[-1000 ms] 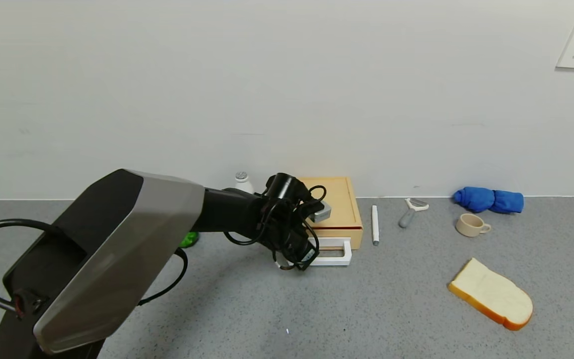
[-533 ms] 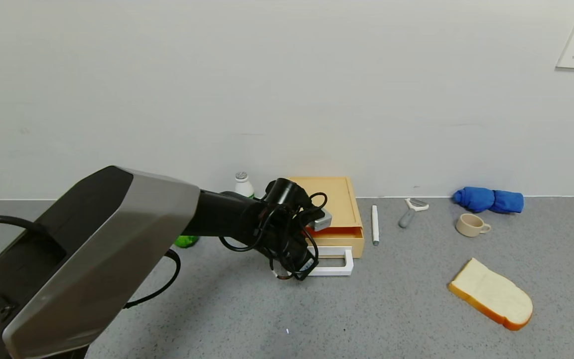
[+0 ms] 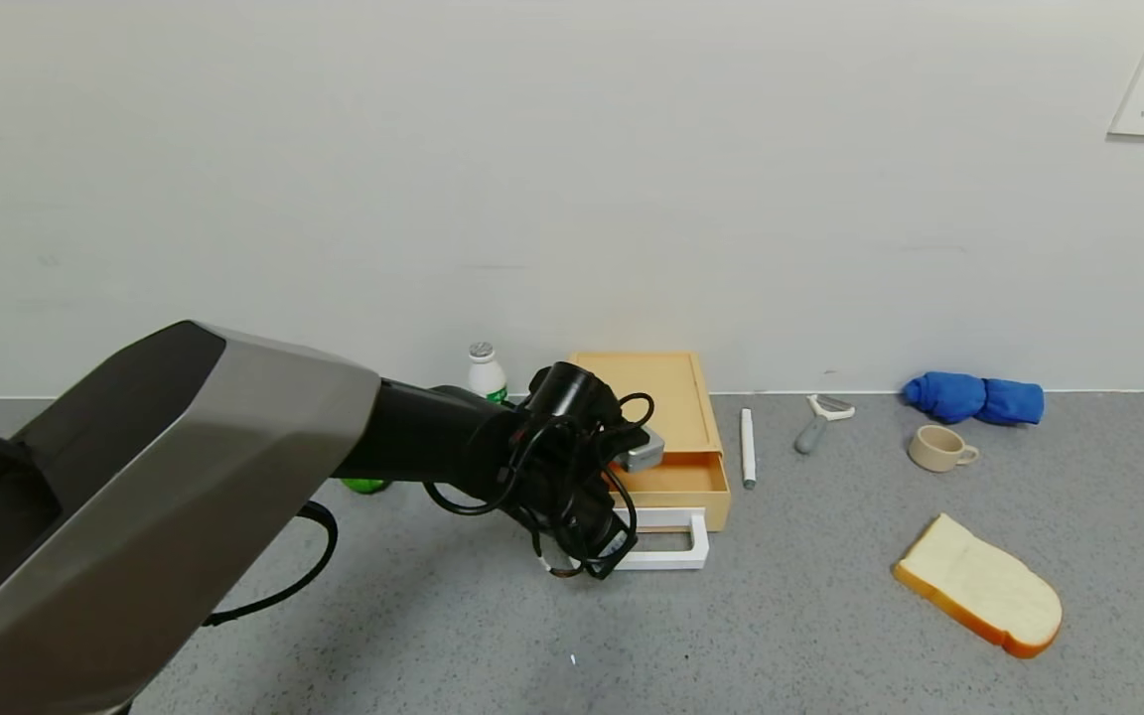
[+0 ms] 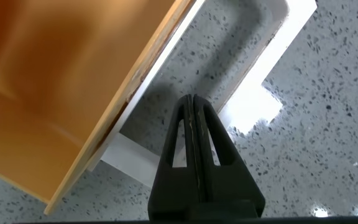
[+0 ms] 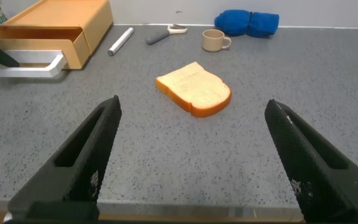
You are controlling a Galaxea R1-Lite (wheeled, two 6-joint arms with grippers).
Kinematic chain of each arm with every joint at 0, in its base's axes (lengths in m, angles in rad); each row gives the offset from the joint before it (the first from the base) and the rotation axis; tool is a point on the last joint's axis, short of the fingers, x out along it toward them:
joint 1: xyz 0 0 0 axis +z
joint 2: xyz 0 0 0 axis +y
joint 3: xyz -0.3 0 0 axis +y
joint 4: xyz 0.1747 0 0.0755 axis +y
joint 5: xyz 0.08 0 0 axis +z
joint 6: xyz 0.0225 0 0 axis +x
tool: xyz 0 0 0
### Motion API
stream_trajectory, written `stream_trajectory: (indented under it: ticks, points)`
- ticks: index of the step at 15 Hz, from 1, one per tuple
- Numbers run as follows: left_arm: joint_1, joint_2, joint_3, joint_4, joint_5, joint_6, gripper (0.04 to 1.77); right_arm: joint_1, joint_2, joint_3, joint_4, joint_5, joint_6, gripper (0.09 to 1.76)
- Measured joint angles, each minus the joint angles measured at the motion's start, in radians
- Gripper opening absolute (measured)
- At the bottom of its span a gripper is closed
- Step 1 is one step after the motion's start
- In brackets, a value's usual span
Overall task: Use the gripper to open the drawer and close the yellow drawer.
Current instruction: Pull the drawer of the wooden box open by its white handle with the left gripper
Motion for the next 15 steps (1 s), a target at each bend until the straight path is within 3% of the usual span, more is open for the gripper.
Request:
stream_trajectory:
  ticks: [8,15]
  points:
    - [-0.04,-0.064,0.086,0.0,0.003,-0.093,0.11,0.0,0.0,0.0,0.0,0.0,0.0,1.7]
    - [-0.048,-0.104,0.134,-0.006,0.012,-0.098,0.11,0.0,0.0,0.0,0.0,0.0,0.0,1.7]
